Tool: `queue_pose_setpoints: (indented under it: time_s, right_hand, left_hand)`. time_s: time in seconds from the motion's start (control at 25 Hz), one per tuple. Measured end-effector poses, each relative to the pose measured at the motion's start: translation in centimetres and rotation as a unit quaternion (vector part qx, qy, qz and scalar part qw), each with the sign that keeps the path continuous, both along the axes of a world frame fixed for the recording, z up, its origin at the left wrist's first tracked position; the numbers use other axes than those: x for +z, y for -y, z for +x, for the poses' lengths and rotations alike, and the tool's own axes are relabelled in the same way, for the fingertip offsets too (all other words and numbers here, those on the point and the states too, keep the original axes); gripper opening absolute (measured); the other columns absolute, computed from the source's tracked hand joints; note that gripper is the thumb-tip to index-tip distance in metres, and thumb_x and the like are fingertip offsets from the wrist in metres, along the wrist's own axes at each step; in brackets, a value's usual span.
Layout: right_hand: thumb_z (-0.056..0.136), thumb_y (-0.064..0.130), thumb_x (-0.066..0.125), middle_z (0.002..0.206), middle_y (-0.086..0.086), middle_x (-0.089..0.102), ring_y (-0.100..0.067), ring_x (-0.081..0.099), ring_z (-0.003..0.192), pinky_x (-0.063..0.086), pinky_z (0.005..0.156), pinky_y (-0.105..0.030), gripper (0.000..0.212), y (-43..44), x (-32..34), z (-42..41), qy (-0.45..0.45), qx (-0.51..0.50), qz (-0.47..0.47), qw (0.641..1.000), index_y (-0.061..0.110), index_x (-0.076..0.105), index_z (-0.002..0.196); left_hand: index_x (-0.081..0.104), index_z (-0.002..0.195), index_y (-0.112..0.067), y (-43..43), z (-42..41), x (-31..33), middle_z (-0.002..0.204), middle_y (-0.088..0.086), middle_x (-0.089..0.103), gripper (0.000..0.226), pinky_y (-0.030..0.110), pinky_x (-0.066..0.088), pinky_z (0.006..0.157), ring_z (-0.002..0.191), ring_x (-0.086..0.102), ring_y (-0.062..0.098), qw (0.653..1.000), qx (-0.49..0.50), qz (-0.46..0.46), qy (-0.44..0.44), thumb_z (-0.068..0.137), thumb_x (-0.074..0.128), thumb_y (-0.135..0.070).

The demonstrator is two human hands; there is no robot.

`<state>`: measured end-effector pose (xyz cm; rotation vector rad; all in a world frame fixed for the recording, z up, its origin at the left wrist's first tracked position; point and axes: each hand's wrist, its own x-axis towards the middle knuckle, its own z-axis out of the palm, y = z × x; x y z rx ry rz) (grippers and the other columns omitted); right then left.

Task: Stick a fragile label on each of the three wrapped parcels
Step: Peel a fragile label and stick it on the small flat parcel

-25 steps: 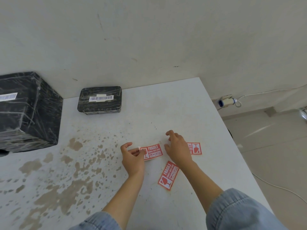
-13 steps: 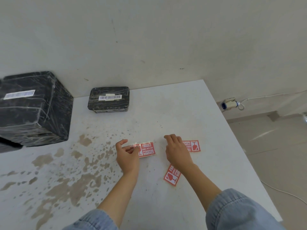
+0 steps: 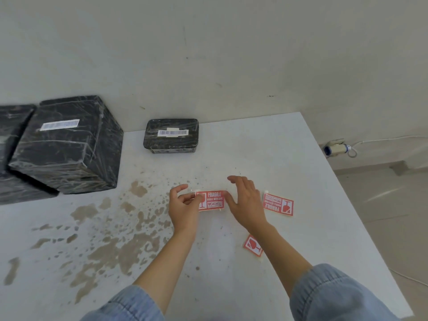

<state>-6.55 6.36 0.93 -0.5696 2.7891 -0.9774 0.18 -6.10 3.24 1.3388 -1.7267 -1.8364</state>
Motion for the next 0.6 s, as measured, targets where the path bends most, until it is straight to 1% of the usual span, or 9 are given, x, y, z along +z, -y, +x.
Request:
queue_pose_setpoints:
  time_s: [0.04,0.08,0.16,0.2,0.24,0.32,0.4,0.48,0.6]
  right_hand:
    - [0.09,0.031,0.059,0.127,-0.001,0.052,-0.02,0.05,0.118,0.042,0.096,-0.037,0.05,1.4,0.7,-0.1,0.106,-0.012,-0.072,0.992,0.017,0.042,0.135]
    - [0.087,0.029,0.064,0.123,-0.003,0.052,-0.02,0.052,0.113,0.046,0.092,-0.034,0.057,2.8,1.4,-0.2,0.221,-0.037,-0.153,0.962,0.017,0.039,0.136]
    - [0.083,0.014,0.07,0.112,-0.011,0.061,-0.025,0.06,0.098,0.05,0.078,-0.028,0.049,5.7,2.9,-0.8,0.378,-0.08,-0.27,0.882,0.009,0.048,0.126]
    - [0.082,0.007,0.07,0.104,-0.013,0.065,-0.026,0.062,0.091,0.049,0.072,-0.026,0.036,7.1,3.5,-1.1,0.397,-0.076,-0.279,0.871,0.005,0.056,0.115]
    - [0.081,0.003,0.069,0.096,-0.014,0.067,-0.026,0.063,0.085,0.05,0.069,-0.026,0.023,8.6,4.1,-1.3,0.396,-0.065,-0.272,0.875,0.003,0.061,0.103]
    - [0.081,0.002,0.068,0.088,-0.012,0.068,-0.023,0.064,0.079,0.052,0.071,-0.028,0.008,11.3,4.9,-1.9,0.379,-0.071,-0.277,0.88,0.004,0.063,0.086]
    - [0.08,0.004,0.069,0.084,-0.01,0.069,-0.022,0.064,0.08,0.052,0.077,-0.033,0.007,13.2,5.0,-3.0,0.369,-0.124,-0.319,0.864,0.009,0.064,0.077]
    - [0.079,0.003,0.068,0.08,-0.008,0.069,-0.022,0.063,0.079,0.05,0.078,-0.034,0.01,14.3,4.7,-4.3,0.359,-0.191,-0.366,0.837,0.009,0.066,0.073]
    - [0.08,0.001,0.066,0.078,-0.007,0.068,-0.021,0.061,0.076,0.047,0.074,-0.029,0.011,14.6,3.6,-6.0,0.341,-0.273,-0.412,0.8,0.01,0.065,0.073]
  left_hand:
    - [0.053,0.106,-0.021,1.1,0.1,0.6,0.085,0.004,0.068,0.036,0.019,0.05,0.052,0.072,0.064,0.012,1.0,-0.008,0.011,-0.015,0.078,0.069,-0.006]
    - [0.054,0.106,-0.02,2.2,0.1,1.3,0.084,0.004,0.069,0.035,0.018,0.05,0.053,0.073,0.065,0.014,0.999,-0.016,0.021,-0.029,0.078,0.069,-0.006]
    - [0.056,0.106,-0.018,5.2,-0.1,2.7,0.081,0.003,0.07,0.033,0.017,0.05,0.053,0.071,0.065,0.014,0.998,-0.035,0.029,-0.048,0.078,0.069,-0.005]
    - [0.057,0.107,-0.017,6.8,-0.3,3.3,0.08,0.002,0.07,0.032,0.016,0.05,0.052,0.069,0.065,0.013,0.997,-0.05,0.027,-0.056,0.079,0.069,-0.006]
    - [0.057,0.107,-0.017,8.6,-0.5,3.9,0.081,0.001,0.07,0.031,0.014,0.05,0.052,0.069,0.065,0.011,0.996,-0.064,0.021,-0.063,0.079,0.07,-0.009]
    - [0.058,0.106,-0.019,12.0,-1.2,4.3,0.087,0.0,0.07,0.027,0.015,0.048,0.059,0.074,0.065,0.009,0.996,-0.064,0.01,-0.066,0.082,0.068,-0.024]
    - [0.059,0.101,-0.018,15.2,-2.3,3.7,0.091,-0.002,0.068,0.021,0.024,0.047,0.071,0.081,0.064,0.011,0.998,-0.03,0.012,-0.062,0.087,0.06,-0.034]
    - [0.059,0.101,-0.016,18.1,-4.2,1.9,0.097,0.0,0.065,0.021,0.034,0.047,0.085,0.092,0.063,0.019,0.999,-0.025,-0.003,-0.031,0.089,0.056,-0.032]
    - [0.05,0.124,-0.011,20.7,-7.6,-1.2,0.127,0.007,0.055,0.045,0.039,0.042,0.099,0.117,0.053,0.027,0.992,-0.094,-0.051,0.062,0.086,0.059,-0.034]
